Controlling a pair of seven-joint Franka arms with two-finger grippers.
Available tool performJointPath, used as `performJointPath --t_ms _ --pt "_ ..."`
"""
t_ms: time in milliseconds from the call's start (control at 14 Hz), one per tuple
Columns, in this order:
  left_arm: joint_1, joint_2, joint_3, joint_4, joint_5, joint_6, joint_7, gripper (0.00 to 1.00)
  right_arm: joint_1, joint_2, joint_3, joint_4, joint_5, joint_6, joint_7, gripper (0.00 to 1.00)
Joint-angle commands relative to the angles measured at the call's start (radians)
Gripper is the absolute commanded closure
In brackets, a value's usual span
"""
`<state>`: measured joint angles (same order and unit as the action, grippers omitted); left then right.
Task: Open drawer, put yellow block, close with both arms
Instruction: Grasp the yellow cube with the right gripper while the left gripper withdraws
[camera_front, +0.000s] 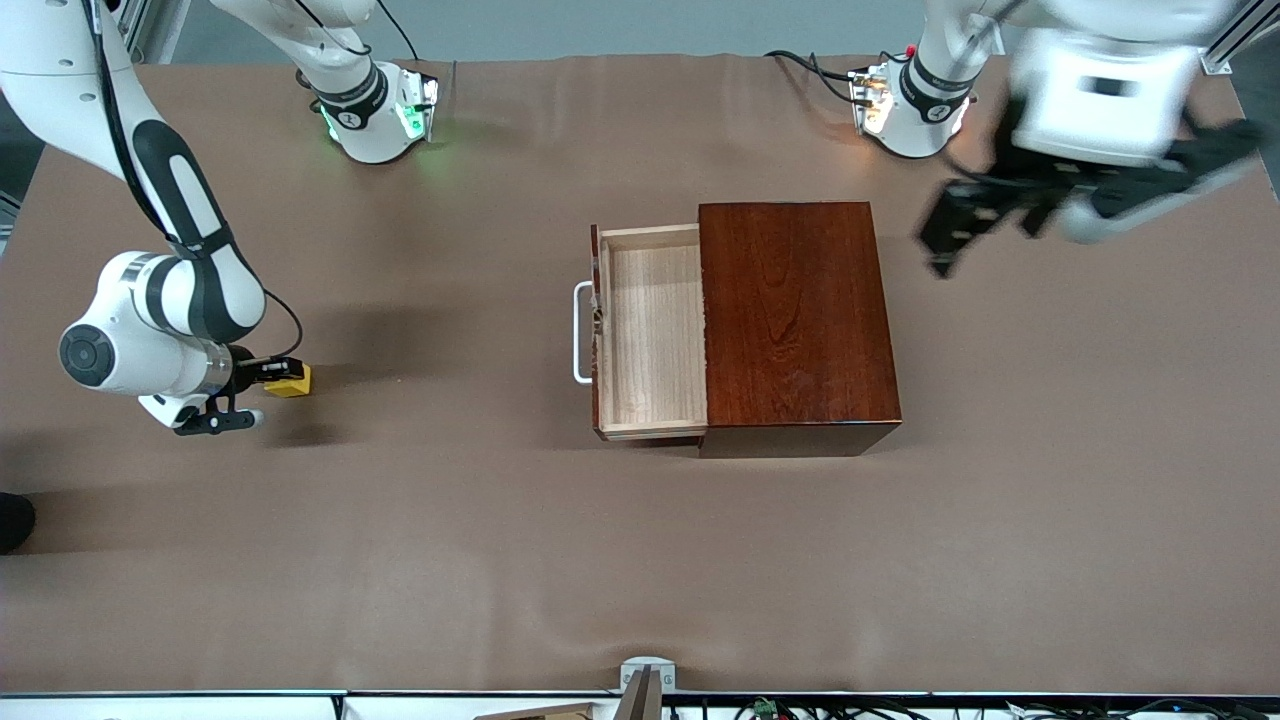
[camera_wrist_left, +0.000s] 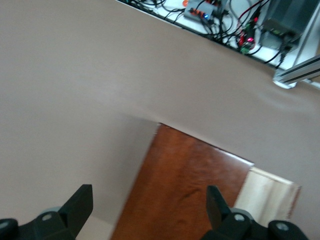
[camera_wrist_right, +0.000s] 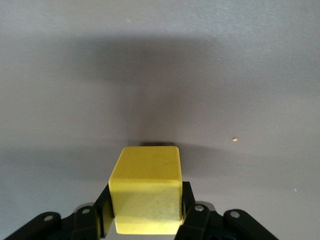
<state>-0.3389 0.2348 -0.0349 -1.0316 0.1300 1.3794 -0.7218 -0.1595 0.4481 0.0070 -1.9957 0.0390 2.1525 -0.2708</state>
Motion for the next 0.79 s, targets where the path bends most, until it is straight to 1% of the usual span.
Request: performJointPath --t_ms 0,143,214,357,500,571,714 --pt "0.125 -0.057 -0.013 -0.068 -0.029 -0.034 0.193 0.00 0.014 -0.025 0.011 0.107 0.024 -0.171 0.036 1.00" --pt "0.208 -0.078 -0.013 -0.096 -0.036 -0.039 0.344 0.00 0.041 -0.038 0.013 0.162 0.025 -0.270 0.117 1.00" --pt "0.245 -0.094 -0.014 -0.126 -0.036 -0.039 0.411 0.00 0.060 -0.045 0.016 0.187 0.025 -0.310 0.168 1.00" --pt "0.309 -0.129 -0.014 -0.183 -0.036 -0.036 0.513 0.00 0.081 -0.058 0.042 0.228 0.027 -0.394 0.272 1.00" --pt "0.333 -0.150 -0.013 -0.215 -0.036 -0.036 0.580 0.00 0.081 -0.074 0.082 0.267 0.067 -0.468 0.369 1.00" --pt "0.339 -0.170 -0.013 -0.238 -0.036 -0.036 0.585 0.00 0.086 -0.078 0.093 0.285 0.077 -0.497 0.416 1.00" --pt "0.339 -0.198 -0.013 -0.277 -0.038 -0.034 0.623 0.00 0.093 -0.085 0.134 0.330 0.084 -0.560 0.533 1.00"
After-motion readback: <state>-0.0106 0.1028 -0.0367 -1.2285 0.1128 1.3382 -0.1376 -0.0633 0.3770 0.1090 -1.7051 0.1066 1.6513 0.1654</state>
